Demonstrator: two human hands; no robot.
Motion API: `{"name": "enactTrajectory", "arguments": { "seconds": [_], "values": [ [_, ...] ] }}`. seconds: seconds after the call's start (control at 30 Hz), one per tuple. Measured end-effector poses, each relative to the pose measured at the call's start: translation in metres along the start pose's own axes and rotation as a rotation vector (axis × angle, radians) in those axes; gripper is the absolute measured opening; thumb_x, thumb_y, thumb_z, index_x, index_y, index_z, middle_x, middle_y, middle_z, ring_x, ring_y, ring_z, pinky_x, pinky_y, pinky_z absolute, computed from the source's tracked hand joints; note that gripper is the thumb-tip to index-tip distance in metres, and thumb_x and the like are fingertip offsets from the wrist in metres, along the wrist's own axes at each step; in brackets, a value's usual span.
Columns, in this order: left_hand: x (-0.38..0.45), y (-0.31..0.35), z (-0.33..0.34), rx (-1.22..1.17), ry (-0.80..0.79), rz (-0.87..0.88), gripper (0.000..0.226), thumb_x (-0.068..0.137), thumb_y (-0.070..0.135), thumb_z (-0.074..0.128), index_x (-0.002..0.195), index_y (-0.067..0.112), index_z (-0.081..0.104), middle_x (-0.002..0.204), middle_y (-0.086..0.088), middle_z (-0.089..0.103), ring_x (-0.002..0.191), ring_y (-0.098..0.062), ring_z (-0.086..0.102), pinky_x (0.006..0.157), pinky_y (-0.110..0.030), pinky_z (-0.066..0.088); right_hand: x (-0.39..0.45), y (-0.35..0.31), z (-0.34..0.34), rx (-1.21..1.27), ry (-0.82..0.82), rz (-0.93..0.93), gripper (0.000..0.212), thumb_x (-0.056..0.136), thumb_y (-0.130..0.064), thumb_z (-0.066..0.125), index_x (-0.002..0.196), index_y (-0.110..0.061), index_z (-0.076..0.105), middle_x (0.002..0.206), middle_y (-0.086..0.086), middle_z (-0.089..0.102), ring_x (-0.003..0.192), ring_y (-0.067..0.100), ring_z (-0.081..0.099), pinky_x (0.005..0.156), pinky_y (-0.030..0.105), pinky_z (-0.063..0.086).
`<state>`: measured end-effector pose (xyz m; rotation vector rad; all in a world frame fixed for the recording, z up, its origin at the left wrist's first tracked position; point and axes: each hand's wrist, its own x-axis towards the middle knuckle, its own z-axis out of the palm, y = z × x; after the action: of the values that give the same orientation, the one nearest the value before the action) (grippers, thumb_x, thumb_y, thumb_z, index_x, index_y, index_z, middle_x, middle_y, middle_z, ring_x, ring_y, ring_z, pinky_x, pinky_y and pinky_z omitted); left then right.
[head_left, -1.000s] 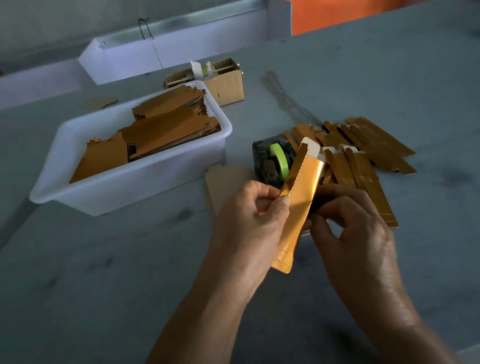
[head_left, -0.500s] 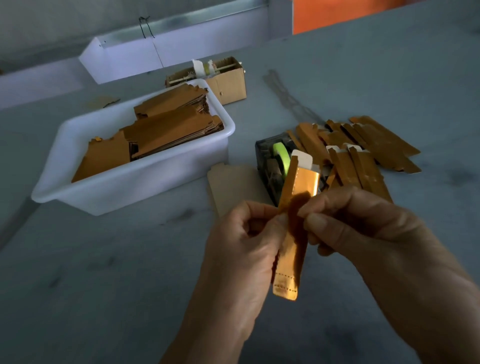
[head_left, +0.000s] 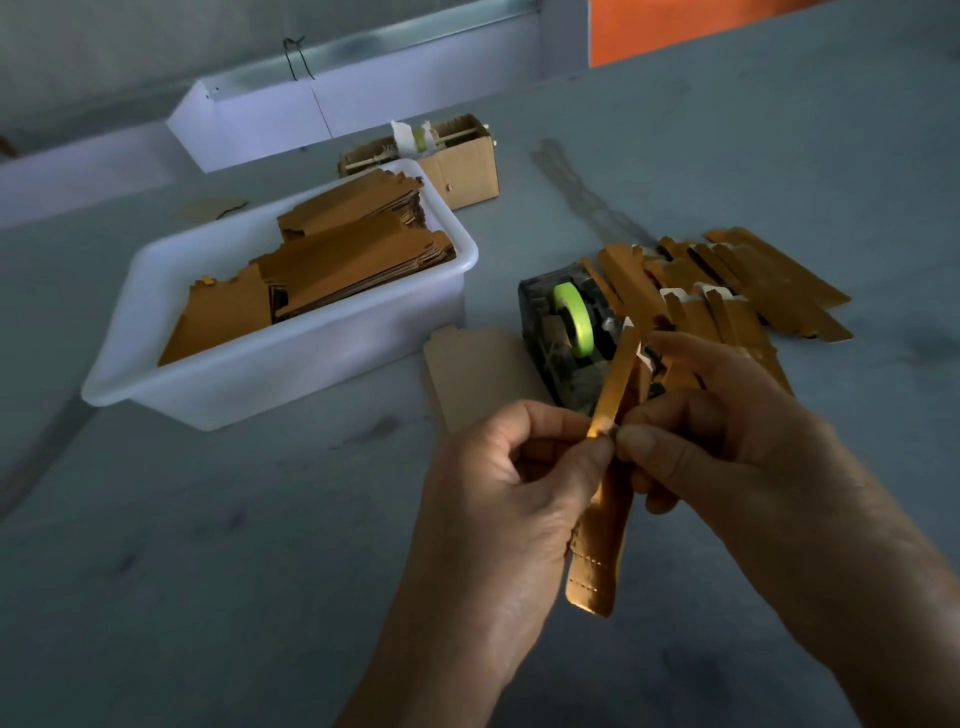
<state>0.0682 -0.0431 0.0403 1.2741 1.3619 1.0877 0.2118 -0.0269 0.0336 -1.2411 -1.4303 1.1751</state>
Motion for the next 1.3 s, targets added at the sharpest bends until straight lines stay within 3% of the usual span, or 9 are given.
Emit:
{"name": "enactTrajectory", "arguments": {
  "seconds": [0.17, 0.33, 0.43, 0.57, 0.73, 0.93, 1.1, 1.2, 1.3],
  "values": [
    [0.001, 0.0, 0.0, -0.049, -0.032, -0.006, 0.014, 0.07, 0.033, 0.069, 0.082, 0.027, 0.071, 0.074, 0.002, 0.074, 0.065, -0.008, 0.069, 0.055, -0.016, 0.05, 0.0, -0.004, 0.001, -0.072, 0.017, 0.057, 0.07, 0.065, -0.036, 0.063, 0.131, -0.031, 0.041, 0.075, -0.01, 0.07, 0.067, 0.003, 0.067, 0.054, 0.02, 0.05],
    [0.001, 0.0, 0.001, -0.05, -0.046, 0.004, 0.002, 0.08, 0.022, 0.069, 0.08, 0.023, 0.071, 0.072, 0.004, 0.074, 0.064, -0.006, 0.07, 0.054, -0.01, 0.048, 0.001, -0.003, 0.0, -0.125, 0.063, 0.078, 0.059, 0.073, -0.025, 0.069, 0.127, -0.025, 0.046, 0.07, -0.016, 0.068, 0.061, -0.004, 0.064, 0.049, 0.006, 0.044],
    [0.001, 0.002, 0.002, -0.055, -0.042, 0.007, 0.006, 0.084, 0.021, 0.066, 0.08, 0.019, 0.07, 0.069, 0.004, 0.073, 0.06, -0.005, 0.069, 0.051, -0.009, 0.047, -0.001, -0.004, 0.002, -0.189, 0.096, 0.054, 0.055, 0.072, -0.027, 0.071, 0.122, -0.028, 0.047, 0.071, -0.018, 0.068, 0.06, -0.004, 0.064, 0.05, 0.007, 0.046],
    [0.0, -0.001, 0.007, -0.025, 0.035, 0.027, 0.015, 0.089, 0.022, 0.062, 0.076, 0.019, 0.068, 0.061, 0.004, 0.07, 0.049, -0.002, 0.062, 0.044, -0.01, 0.042, -0.001, -0.002, 0.005, -0.221, 0.111, 0.058, 0.054, 0.075, -0.025, 0.071, 0.124, -0.027, 0.047, 0.073, -0.021, 0.068, 0.062, -0.004, 0.064, 0.053, 0.01, 0.05],
    [-0.006, -0.01, 0.022, -0.017, 0.218, 0.115, 0.015, 0.087, 0.022, 0.065, 0.072, 0.021, 0.067, 0.063, 0.004, 0.07, 0.056, -0.008, 0.066, 0.05, -0.016, 0.048, -0.004, -0.007, 0.005, -0.297, 0.124, 0.038, 0.06, 0.075, -0.025, 0.072, 0.128, -0.028, 0.045, 0.076, -0.018, 0.069, 0.065, -0.005, 0.064, 0.054, 0.011, 0.049],
    [-0.011, -0.019, 0.03, 0.255, 0.373, 0.342, 0.008, 0.08, 0.026, 0.065, 0.074, 0.021, 0.065, 0.069, 0.004, 0.064, 0.065, -0.004, 0.063, 0.055, -0.012, 0.046, -0.004, -0.011, 0.004, -0.471, 0.113, 0.034, 0.055, 0.077, -0.032, 0.069, 0.126, -0.033, 0.044, 0.071, -0.014, 0.066, 0.065, -0.01, 0.058, 0.056, 0.0, 0.041],
    [-0.013, -0.014, 0.023, -0.033, 0.339, 0.191, 0.024, 0.077, 0.045, 0.068, 0.071, 0.022, 0.066, 0.059, 0.003, 0.063, 0.049, -0.004, 0.056, 0.044, -0.016, 0.042, -0.006, -0.014, 0.005, -0.593, 0.191, 0.073, 0.07, 0.053, -0.068, 0.058, 0.112, -0.031, 0.049, 0.061, -0.011, 0.056, 0.053, -0.001, 0.052, 0.041, 0.012, 0.033],
    [-0.011, -0.014, 0.021, -0.186, 0.264, 0.119, 0.014, 0.076, 0.033, 0.07, 0.074, 0.019, 0.068, 0.057, 0.0, 0.063, 0.048, -0.006, 0.055, 0.042, -0.017, 0.042, -0.007, -0.009, 0.0, -0.342, 0.147, 0.05, 0.064, 0.042, -0.068, 0.055, 0.095, -0.033, 0.056, 0.069, -0.011, 0.066, 0.066, -0.003, 0.062, 0.054, 0.012, 0.047],
    [-0.008, -0.013, 0.02, -0.223, 0.196, 0.091, 0.013, 0.075, 0.031, 0.071, 0.075, 0.018, 0.07, 0.065, -0.003, 0.069, 0.055, -0.008, 0.062, 0.049, -0.018, 0.048, -0.007, -0.008, 0.004, 0.038, -0.002, 0.141, 0.053, 0.045, -0.054, 0.064, 0.091, -0.03, 0.065, 0.082, -0.008, 0.072, 0.076, 0.007, 0.069, 0.077, 0.035, 0.055]
  ]
}}
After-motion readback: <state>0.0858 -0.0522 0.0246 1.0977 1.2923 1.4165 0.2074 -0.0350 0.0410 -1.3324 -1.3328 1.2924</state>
